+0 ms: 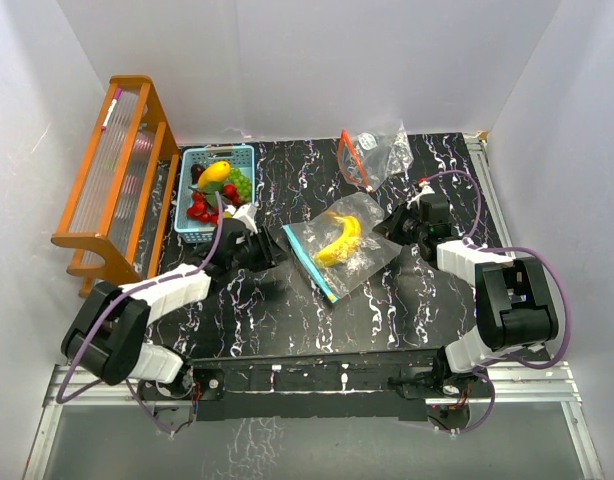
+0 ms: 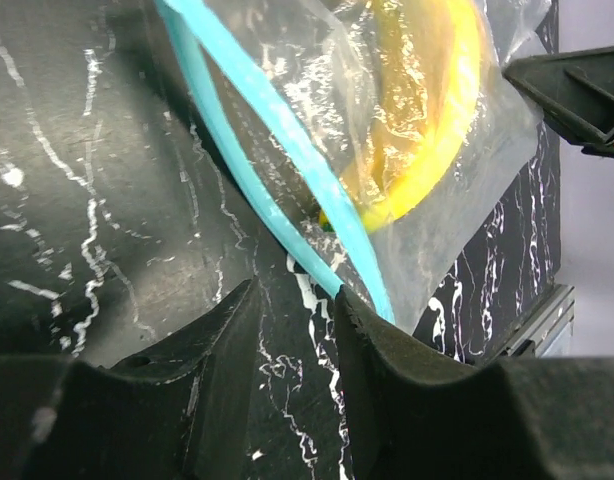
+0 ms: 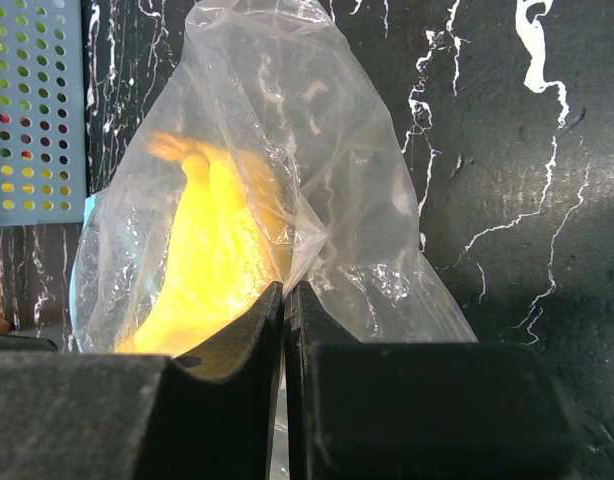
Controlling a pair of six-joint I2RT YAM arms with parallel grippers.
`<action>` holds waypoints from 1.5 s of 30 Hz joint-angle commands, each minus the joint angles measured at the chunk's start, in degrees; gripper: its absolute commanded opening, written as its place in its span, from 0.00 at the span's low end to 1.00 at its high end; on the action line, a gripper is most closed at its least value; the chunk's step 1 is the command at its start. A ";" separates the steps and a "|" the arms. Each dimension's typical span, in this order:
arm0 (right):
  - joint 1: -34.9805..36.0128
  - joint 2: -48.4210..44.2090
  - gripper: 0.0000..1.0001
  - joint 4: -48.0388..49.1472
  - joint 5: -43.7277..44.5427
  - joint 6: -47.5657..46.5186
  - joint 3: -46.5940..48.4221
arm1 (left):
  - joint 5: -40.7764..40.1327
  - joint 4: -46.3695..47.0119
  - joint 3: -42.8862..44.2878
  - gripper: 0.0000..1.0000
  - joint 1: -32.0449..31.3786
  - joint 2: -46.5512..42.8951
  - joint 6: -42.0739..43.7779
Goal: Open the zip-top bag and remove the fake food
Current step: Pick up the fake fruit from the zipper food storage bag.
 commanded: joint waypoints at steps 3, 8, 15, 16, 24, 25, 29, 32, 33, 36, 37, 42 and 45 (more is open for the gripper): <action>-0.01 -1.26 0.08 3.31 -2.59 1.19 2.69 | 4.78 5.34 3.14 0.34 -3.18 7.35 -1.66; 0.00 -2.24 0.08 2.61 -2.73 1.26 2.85 | 5.97 9.36 4.36 0.33 -5.14 13.14 -3.56; 0.04 -2.49 0.08 2.65 -3.24 1.48 2.56 | 4.47 10.09 6.43 0.21 -5.75 16.42 -3.97; 0.04 -2.50 0.08 2.72 -3.35 1.56 2.51 | 4.55 10.25 7.01 0.21 -5.78 17.00 -4.21; 0.10 -3.38 0.08 2.64 -3.54 1.60 1.19 | 3.87 16.25 9.23 0.28 -5.75 20.40 -7.07; 0.13 -3.52 0.08 2.69 -3.55 1.61 0.98 | 3.74 17.39 9.25 0.30 -5.76 20.36 -7.31; 0.13 -3.67 0.08 2.73 -3.71 1.61 0.49 | 3.07 19.79 10.04 0.41 -5.77 20.06 -7.53; 0.13 -3.71 0.08 2.75 -3.67 1.61 0.40 | 2.77 21.35 9.65 0.44 -5.77 19.76 -8.12; 0.13 -3.63 0.08 2.74 -3.68 1.61 0.40 | 2.77 21.68 9.59 0.45 -5.75 19.83 -8.43; 0.13 -3.16 0.08 3.25 -3.81 1.59 0.27 | 4.26 23.32 10.39 0.52 -5.83 21.78 -9.62; 0.13 -2.94 0.08 3.44 -3.85 1.65 0.23 | 5.09 24.41 11.00 0.54 -6.02 22.74 -10.00; 0.26 -2.48 0.08 4.06 -3.93 1.88 0.00 | 9.55 26.24 15.66 0.62 -7.80 27.30 -9.00; 0.30 -2.61 0.08 3.85 -3.22 1.57 -0.20 | 12.68 24.38 18.57 0.69 -9.23 30.01 -7.49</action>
